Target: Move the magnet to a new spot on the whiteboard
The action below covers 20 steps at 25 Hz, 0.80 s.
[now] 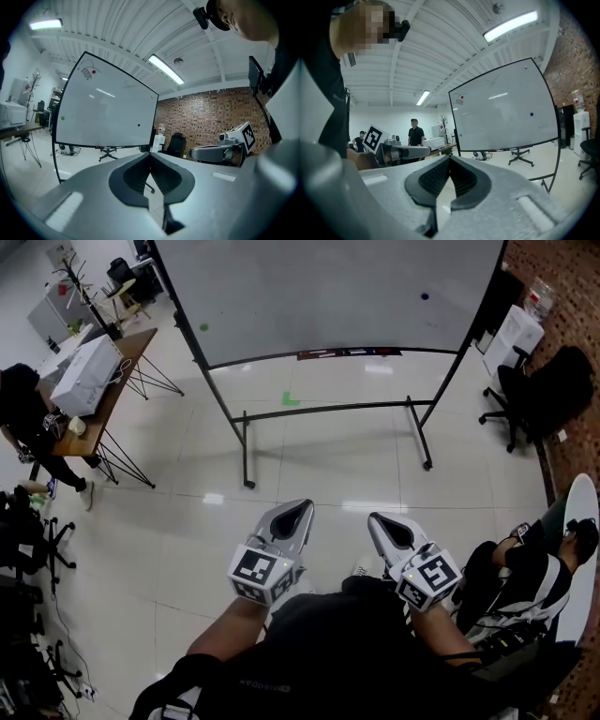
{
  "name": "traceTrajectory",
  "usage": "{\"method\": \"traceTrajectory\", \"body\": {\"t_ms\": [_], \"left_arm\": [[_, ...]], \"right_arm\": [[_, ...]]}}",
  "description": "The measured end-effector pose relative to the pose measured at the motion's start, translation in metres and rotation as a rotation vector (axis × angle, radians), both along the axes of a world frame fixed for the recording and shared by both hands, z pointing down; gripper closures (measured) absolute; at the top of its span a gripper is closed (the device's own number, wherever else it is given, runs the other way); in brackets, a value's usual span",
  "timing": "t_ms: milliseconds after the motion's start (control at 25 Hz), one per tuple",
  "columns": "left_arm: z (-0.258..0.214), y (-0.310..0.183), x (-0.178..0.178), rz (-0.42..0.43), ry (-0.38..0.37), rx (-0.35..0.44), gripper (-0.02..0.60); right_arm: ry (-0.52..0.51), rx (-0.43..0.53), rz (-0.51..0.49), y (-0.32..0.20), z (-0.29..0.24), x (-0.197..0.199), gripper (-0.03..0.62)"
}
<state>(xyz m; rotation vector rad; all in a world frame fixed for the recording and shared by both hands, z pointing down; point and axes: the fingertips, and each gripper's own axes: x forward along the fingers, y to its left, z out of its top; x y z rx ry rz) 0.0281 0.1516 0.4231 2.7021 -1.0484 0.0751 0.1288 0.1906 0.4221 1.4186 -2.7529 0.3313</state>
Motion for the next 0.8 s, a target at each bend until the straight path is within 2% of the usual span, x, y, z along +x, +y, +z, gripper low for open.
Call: {"method": "traceTrajectory", "body": {"t_ms": [240, 480, 800], "left_arm": [[-0.003, 0.007, -0.001, -0.025, 0.008, 0.002, 0.565], [-0.009, -0.004, 0.003, -0.132, 0.038, 0.018, 0.565], [-0.016, -0.002, 0.050, -0.185, 0.067, 0.037, 0.565]], "right_arm": [[0.021, 0.011, -0.027, 0.002, -0.014, 0.002, 0.583], [0.087, 0.059, -0.089, -0.011, -0.024, 0.019, 0.583], [0.104, 0.063, -0.137, -0.012, -0.026, 0.067, 0.583]]}}
